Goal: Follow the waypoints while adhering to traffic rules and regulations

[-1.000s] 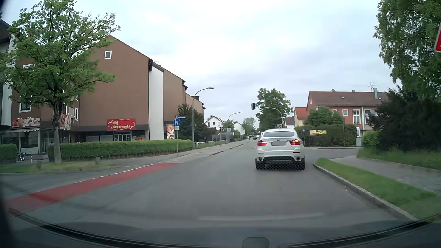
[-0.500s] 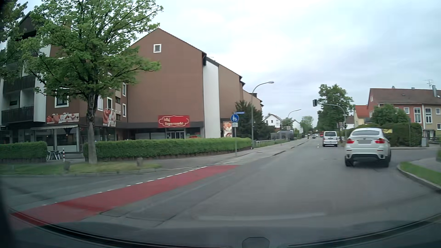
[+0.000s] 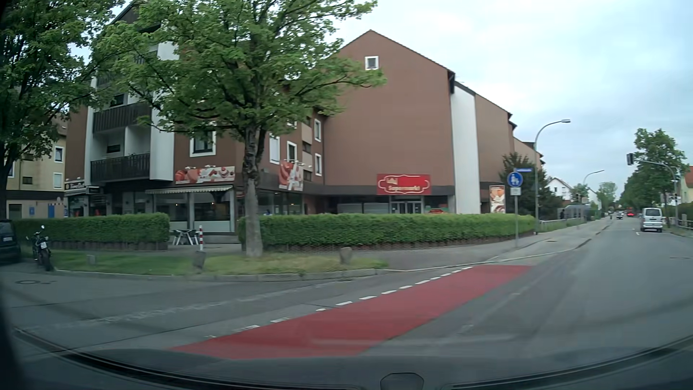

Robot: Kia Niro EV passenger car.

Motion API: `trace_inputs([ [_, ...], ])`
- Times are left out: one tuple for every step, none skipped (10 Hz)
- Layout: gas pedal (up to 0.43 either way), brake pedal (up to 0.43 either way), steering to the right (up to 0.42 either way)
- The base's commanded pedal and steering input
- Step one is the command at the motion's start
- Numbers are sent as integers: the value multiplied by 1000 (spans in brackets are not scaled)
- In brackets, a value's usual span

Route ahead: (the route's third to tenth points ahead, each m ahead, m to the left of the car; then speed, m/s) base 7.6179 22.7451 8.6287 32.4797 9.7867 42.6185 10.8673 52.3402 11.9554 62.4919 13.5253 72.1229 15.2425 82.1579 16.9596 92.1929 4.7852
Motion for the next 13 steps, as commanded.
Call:
trace_inputs([
  [79, 0, -555],
  [79, 0, -555],
  [79, 0, -556],
  [79, 0, -556],
  [87, 0, -559],
  [87, 0, -564],
  [87, 0, -569],
  [87, 0, -569],
  [87, 0, -566],
  [110, 0, -559],
  [110, 0, -551],
  [110, 0, -540],
  [118, 0, -532],
])
